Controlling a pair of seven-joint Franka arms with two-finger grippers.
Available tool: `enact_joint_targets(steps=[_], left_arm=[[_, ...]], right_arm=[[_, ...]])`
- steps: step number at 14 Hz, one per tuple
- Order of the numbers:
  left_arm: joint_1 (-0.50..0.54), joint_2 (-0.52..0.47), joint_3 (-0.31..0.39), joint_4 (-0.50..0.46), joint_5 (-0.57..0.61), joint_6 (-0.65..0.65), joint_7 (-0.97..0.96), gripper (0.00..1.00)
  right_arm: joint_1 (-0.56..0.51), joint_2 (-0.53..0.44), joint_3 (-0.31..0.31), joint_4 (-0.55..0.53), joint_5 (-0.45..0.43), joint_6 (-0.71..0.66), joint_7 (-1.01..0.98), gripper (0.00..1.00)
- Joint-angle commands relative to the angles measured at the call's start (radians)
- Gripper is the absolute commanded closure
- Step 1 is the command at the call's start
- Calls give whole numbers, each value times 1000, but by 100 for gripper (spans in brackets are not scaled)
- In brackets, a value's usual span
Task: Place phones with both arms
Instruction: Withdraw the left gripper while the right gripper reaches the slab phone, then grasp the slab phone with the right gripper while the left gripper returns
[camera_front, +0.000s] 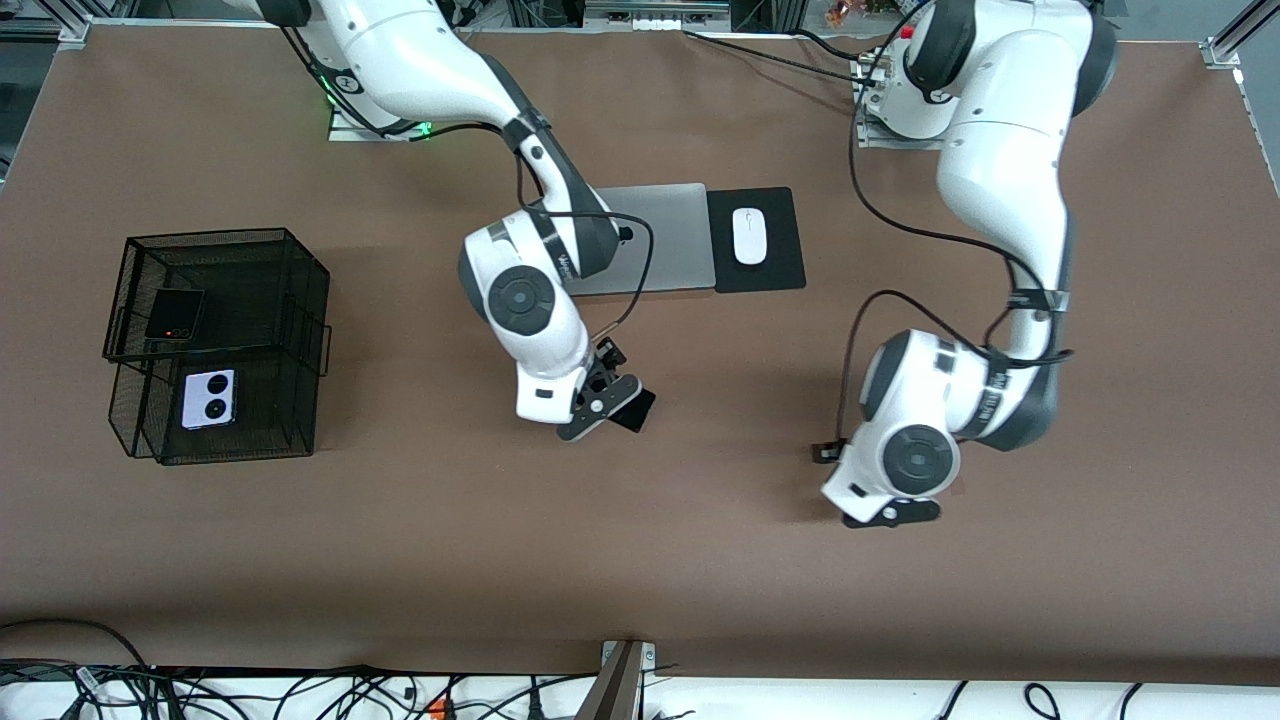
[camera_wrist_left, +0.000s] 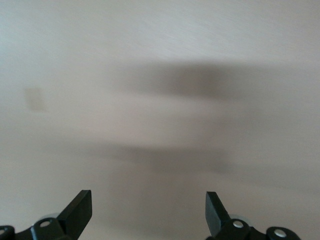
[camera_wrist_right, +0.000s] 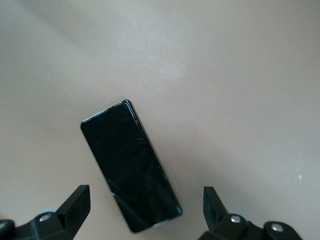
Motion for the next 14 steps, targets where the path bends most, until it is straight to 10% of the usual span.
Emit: enact_joint_targets(steps=[1, 14], left_arm=[[86, -120, -9, -109, 22, -9, 186, 0], [203, -591, -13, -352, 10, -42, 412, 0]], right_arm=[[35, 28, -10, -17, -51, 63, -42, 0], [87, 59, -11, -84, -89, 169, -54, 0]])
